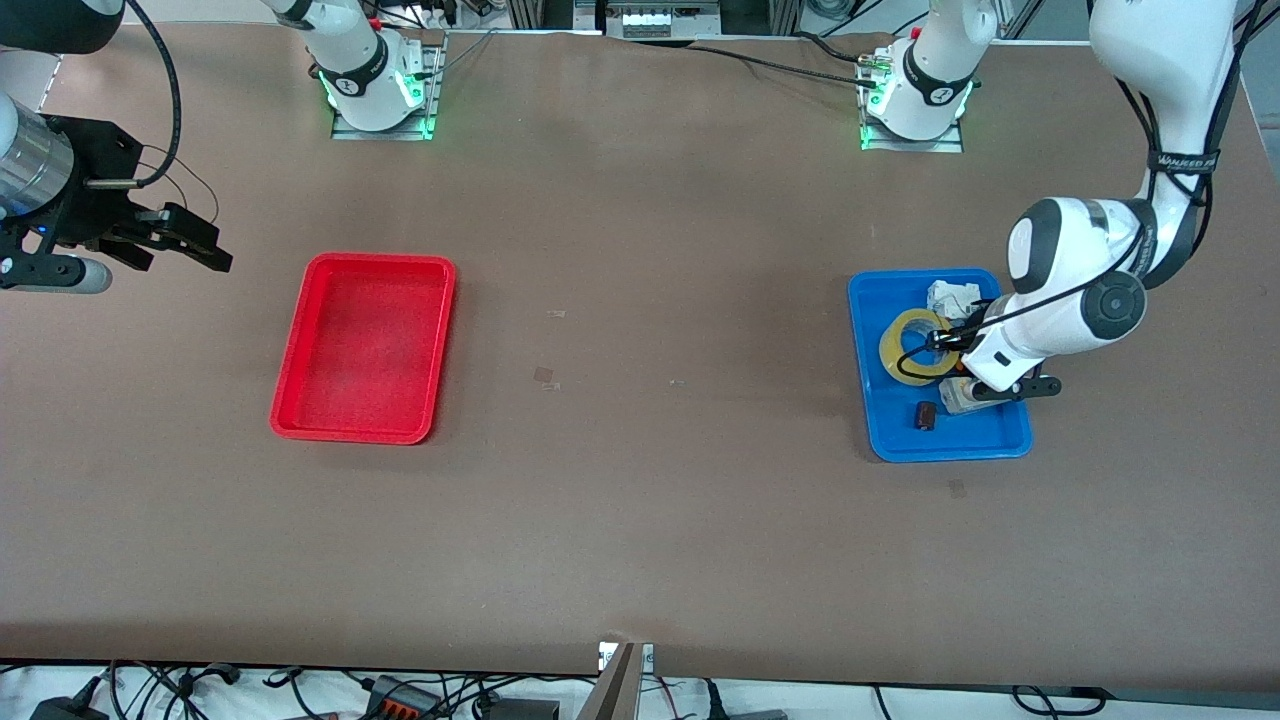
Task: Place and move tape with both arms
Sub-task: 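Lift the tape roll and carry it toward the table middle with the left gripper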
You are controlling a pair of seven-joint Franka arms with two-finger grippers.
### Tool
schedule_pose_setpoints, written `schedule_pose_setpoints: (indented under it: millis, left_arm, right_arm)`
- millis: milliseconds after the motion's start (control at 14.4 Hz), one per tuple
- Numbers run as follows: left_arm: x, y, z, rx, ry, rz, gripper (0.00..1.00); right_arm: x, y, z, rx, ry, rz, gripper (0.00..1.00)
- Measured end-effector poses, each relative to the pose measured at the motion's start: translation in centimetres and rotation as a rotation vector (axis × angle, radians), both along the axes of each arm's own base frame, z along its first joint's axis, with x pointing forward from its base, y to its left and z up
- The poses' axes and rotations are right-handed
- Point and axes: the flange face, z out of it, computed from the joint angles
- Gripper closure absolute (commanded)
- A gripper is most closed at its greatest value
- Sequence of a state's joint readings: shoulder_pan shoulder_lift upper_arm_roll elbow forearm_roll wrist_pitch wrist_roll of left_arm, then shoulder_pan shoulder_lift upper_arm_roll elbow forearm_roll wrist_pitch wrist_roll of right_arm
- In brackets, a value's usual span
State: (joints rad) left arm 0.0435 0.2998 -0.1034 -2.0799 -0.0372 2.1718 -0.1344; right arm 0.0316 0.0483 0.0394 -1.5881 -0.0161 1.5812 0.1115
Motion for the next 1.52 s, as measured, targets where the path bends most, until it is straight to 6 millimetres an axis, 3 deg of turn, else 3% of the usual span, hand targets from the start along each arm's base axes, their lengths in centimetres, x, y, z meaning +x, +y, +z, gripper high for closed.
schedule_pose_setpoints:
  millis: [208,693,832,1040,1178,1317,1525]
  left_arm:
    - [-0.4,-4.0,2.8,-0.001,-0.026,0.005,0.93]
    - [-3.3,-20.0,5.3,-0.020,-0.039,0.077,0.91]
    - [-4.0,-25.4,5.5,-0.039,-0.034,0.103,0.91]
    - [-5.5,-34.2,4.4,-0.069,-0.004,0.119,0.91]
    - [-6.9,-38.9,2.8,-0.080,0.027,0.101,0.91]
    - [-8.2,-42.2,0.9,-0.057,0.029,0.085,0.91]
    - [-9.6,-45.6,-2.2,-0.009,0.021,0.083,0.89]
  right_arm:
    - [0.0,0.0,0.0,0.000,0.000,0.000,0.02]
    - [0.1,0.0,-0.3,0.001,0.004,0.000,0.02]
    - [0.2,0.0,-0.3,0.001,0.002,-0.001,0.02]
    - [0.3,-0.1,-0.4,0.001,0.002,-0.001,0.02]
    - [0.3,-0.1,-0.5,0.001,0.003,-0.001,0.02]
    - [0.4,-0.1,-0.7,0.001,0.007,-0.002,0.02]
    - [0.5,-0.1,-1.0,0.001,0.012,-0.003,0.02]
